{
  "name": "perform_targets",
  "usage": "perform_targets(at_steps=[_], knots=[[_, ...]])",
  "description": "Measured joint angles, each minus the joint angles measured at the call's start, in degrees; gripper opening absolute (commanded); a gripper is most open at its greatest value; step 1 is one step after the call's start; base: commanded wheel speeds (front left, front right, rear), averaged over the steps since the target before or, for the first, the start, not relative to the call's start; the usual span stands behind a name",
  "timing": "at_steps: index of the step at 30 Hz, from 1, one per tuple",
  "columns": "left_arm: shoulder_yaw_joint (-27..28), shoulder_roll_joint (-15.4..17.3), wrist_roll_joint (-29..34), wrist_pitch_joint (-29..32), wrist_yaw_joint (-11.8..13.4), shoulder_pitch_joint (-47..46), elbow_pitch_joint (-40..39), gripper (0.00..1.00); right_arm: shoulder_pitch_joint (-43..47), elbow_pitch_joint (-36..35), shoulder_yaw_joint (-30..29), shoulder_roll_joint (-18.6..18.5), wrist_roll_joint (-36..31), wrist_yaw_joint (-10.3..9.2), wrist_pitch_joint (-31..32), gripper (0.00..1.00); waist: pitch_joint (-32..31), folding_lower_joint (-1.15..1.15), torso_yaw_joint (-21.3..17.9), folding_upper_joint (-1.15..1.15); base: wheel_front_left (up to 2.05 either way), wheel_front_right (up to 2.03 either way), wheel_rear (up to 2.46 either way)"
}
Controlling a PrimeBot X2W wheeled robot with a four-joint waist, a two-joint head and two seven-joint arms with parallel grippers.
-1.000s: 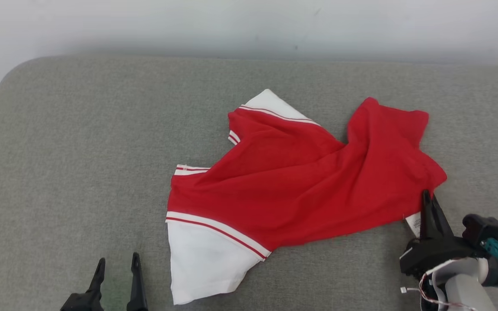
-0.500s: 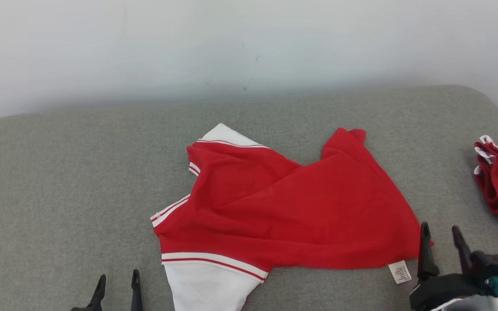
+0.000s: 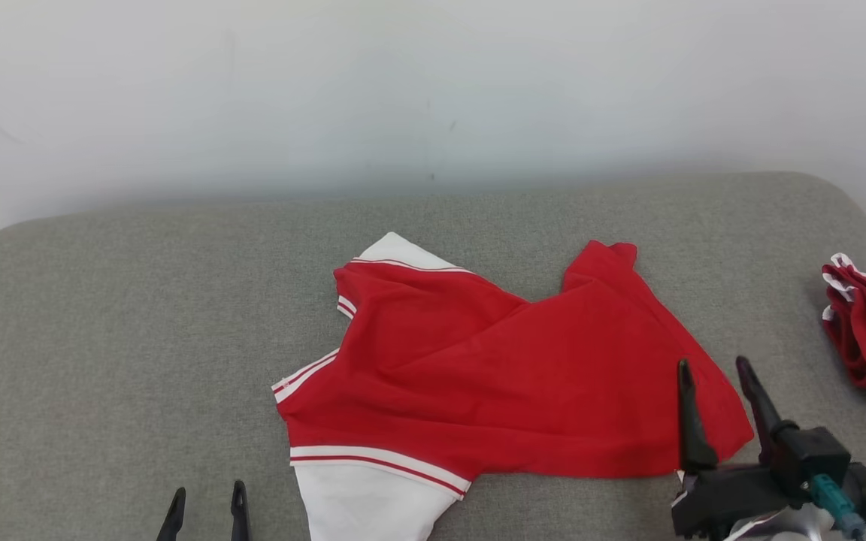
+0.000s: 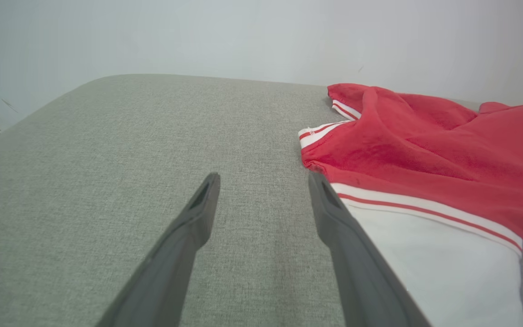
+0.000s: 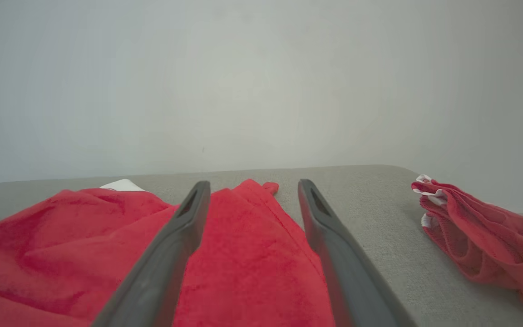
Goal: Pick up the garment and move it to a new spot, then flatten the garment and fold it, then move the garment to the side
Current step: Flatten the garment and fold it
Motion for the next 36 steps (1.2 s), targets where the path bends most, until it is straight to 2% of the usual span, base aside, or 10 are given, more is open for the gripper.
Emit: perform_targets(at_steps=[11, 22, 27, 36], knots=[[-0.1, 0.0, 2.9, 0.0, 0.8, 1.5, -4.5, 1.0, 3.0, 2.6, 2.0, 0.0, -1.1, 0.0, 0.0, 1.0, -1.0, 0.0, 0.0, 0.0, 0.0, 0.0, 0.0], [-1.1, 0.0, 2.4, 0.0, 0.9, 2.2, -4.7, 1.0, 3.2, 4.0, 2.6, 0.0, -0.8, 0.0, 0.0, 1.0, -0.9, 0.0, 0.4, 0.0, 0.0, 0.0, 0.0], [-3.8, 0.0, -0.2, 0.0, -1.0, 2.2, -2.3, 1.0, 3.1, 4.5, 2.5, 0.0, -0.7, 0.0, 0.0, 1.0, 0.0, 0.0, 0.5, 0.0, 0.0, 0.0, 0.0], [-9.1, 0.0, -2.1, 0.0, -2.6, 2.2, 1.9, 1.0, 2.9, 5.2, 1.2, 0.0, -1.3, 0.0, 0.0, 1.0, 1.2, 0.0, 0.5, 0.0, 0.0, 0.0, 0.0]])
